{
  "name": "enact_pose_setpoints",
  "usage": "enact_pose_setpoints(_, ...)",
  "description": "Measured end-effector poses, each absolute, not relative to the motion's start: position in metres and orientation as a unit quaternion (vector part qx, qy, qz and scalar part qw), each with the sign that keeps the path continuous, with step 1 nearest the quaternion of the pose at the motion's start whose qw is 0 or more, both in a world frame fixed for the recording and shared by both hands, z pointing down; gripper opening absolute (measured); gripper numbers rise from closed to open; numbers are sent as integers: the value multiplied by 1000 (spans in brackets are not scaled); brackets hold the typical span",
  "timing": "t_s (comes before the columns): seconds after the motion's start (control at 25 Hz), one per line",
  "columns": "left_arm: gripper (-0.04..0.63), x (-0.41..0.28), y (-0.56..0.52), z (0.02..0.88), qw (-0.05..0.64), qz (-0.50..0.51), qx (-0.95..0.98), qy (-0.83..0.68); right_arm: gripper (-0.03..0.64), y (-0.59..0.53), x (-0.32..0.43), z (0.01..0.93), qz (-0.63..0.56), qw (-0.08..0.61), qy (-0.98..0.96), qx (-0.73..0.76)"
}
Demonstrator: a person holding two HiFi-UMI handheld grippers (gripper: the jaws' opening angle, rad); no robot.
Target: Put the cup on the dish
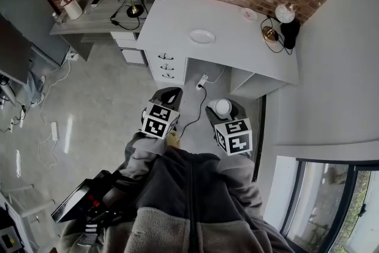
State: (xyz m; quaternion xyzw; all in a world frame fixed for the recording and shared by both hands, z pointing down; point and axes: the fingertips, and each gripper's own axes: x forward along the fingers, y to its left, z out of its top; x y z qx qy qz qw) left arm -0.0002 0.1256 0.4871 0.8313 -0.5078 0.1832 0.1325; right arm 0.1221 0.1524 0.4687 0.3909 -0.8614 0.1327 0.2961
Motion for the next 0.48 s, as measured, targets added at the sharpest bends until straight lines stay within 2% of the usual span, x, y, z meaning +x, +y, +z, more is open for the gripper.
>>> enact_pose_setpoints(0.48, 6, -35, 41, 517, 174, 195, 823, -504, 259, 63, 90, 487, 155, 313, -856, 381)
